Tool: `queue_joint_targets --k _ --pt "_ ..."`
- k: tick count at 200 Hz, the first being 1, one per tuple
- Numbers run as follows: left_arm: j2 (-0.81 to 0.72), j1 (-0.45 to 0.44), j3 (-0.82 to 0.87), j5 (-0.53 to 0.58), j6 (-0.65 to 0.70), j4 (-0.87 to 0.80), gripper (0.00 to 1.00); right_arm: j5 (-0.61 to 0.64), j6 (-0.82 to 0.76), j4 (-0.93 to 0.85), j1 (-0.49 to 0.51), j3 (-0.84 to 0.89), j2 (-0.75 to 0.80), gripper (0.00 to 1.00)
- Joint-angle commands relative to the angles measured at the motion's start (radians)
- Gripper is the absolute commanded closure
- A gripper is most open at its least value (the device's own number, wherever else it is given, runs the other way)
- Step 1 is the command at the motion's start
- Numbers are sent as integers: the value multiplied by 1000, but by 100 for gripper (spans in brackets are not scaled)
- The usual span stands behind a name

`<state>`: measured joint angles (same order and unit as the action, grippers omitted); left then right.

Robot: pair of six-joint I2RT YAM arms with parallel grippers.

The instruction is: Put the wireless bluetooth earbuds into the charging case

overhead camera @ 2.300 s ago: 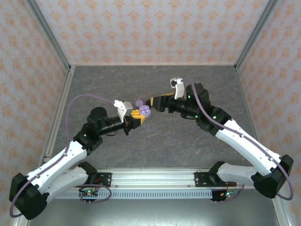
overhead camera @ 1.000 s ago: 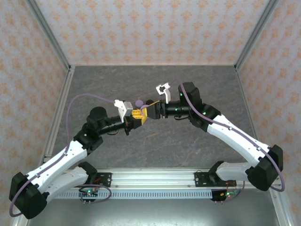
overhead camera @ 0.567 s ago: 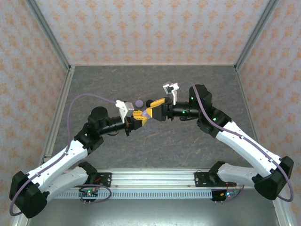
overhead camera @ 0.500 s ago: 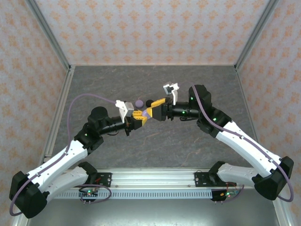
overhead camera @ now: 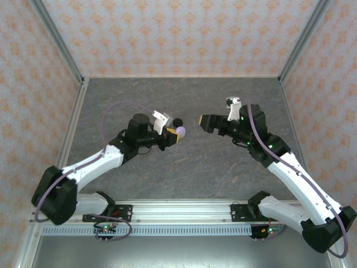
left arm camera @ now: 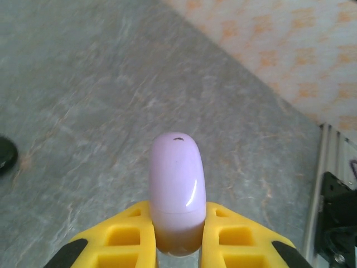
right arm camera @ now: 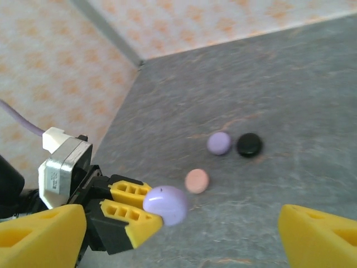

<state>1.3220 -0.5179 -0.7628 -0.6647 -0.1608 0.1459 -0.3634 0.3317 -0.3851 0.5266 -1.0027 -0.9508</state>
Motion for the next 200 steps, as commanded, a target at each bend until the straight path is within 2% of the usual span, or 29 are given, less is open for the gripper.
queue_joint_targets --k 1,17,38,89,138,178,200 --pt "112 20 -81 98 -52 -110 100 66 43 -31 -36 55 31 8" --pt "218 25 -144 143 -60 -190 100 75 44 -42 -51 78 45 8" --pt "325 29 -185 102 -93 -191 100 85 31 -60 -63 89 56 8" --pt "426 30 -228 121 -135 -203 100 111 2 -81 -68 100 63 6" --pt "482 33 -259 118 -153 -218 81 131 -10 -93 -70 100 69 5" --pt "507 38 -274 125 -146 -241 75 140 -20 -97 -72 93 63 4" --pt "511 41 -292 142 -119 -283 63 142 -31 -107 -71 82 57 4"
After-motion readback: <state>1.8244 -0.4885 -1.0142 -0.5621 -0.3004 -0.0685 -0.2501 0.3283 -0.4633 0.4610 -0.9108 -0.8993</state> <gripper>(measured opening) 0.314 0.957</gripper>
